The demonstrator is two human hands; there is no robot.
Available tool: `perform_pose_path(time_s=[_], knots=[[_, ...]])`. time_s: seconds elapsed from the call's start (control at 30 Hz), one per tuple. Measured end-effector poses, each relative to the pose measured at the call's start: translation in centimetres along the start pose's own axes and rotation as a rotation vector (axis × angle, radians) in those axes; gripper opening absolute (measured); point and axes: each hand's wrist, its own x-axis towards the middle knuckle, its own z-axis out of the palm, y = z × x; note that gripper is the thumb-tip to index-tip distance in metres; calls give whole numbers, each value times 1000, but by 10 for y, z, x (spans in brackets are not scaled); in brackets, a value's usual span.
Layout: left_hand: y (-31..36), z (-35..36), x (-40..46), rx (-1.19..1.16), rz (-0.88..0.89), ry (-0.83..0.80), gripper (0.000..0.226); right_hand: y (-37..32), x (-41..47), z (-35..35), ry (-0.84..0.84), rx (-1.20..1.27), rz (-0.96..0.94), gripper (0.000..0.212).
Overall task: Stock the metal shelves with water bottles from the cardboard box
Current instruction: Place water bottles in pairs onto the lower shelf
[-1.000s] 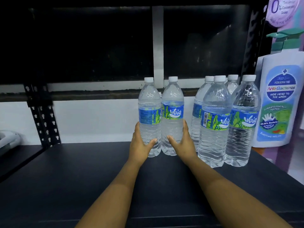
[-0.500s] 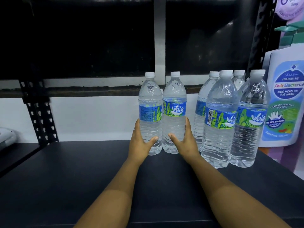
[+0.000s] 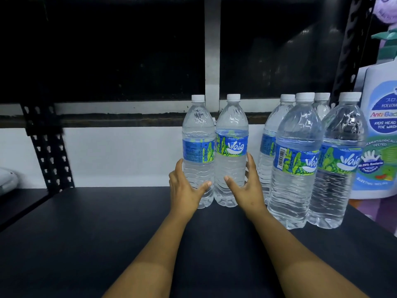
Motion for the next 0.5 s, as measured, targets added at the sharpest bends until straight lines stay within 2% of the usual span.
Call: perform_pose_path(time_s=[0.1,0.2,0.27,0.37,0.43,0.5], knots=[[-2,-3,1,-64,22,-32,95,1,1,0,-7,-2,2,88],[-6,-13,5,-193,14,-144,78,1,1,0,-6,4,6,88],[-10,-15,5,-252,-7,-187,77,1,0,0,-8,-5,12,88],[-4,-8,0,-221,-7,-131,88,0,-1,0,-9,-13,16,88],[1,-1,-2,-86,8,-49,106,-1,-1,0,-9,-14,16,89],[5,2,-3,32,17,24,114,-1,-1,0,-11,-21,14,89]])
